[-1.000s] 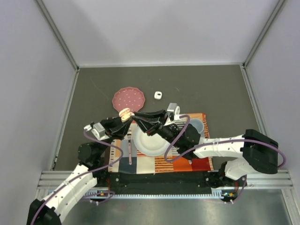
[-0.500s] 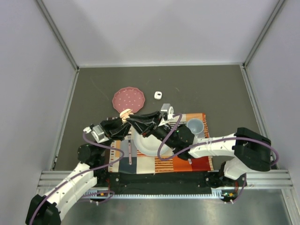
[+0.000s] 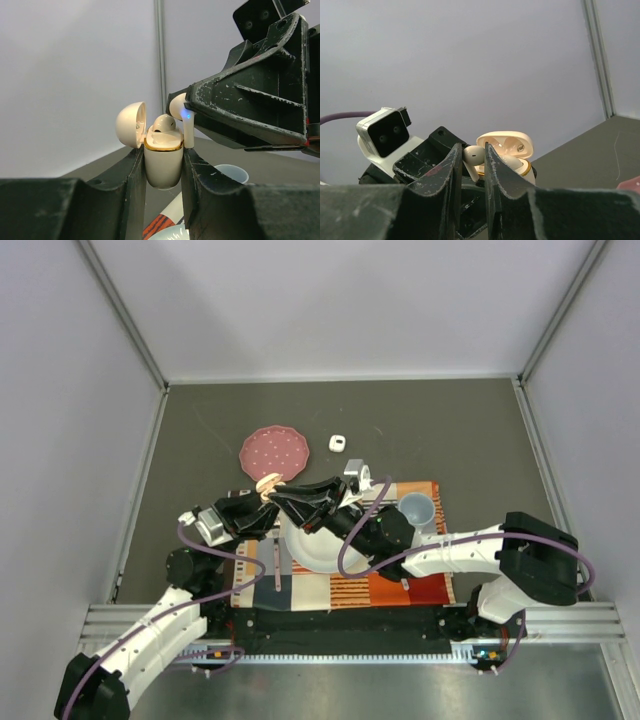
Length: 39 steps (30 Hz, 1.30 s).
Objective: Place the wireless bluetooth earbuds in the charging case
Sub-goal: Insert the left earbud into the left side groove of the charging case.
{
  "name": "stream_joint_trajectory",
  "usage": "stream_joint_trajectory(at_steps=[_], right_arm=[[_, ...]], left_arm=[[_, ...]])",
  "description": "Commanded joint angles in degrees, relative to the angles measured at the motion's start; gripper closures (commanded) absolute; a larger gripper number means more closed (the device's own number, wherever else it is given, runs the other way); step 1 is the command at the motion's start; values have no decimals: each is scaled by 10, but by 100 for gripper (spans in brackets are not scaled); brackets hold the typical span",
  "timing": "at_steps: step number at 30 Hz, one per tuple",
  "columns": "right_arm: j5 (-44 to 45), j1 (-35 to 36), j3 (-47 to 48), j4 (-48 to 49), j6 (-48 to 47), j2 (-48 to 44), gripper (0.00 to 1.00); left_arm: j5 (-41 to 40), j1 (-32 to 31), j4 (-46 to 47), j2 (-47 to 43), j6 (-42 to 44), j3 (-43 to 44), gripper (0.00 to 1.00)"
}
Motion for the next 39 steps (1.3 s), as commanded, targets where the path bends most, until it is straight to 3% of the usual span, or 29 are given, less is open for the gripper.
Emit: stream_joint_trajectory(at_steps=[1,39], right_arm=[[-8,8,28,150,15,-16,100],[24,8,36,168,26,18,100]], left_arm=[[8,0,35,4,7,-3,100],[31,0,8,-25,6,6,100]])
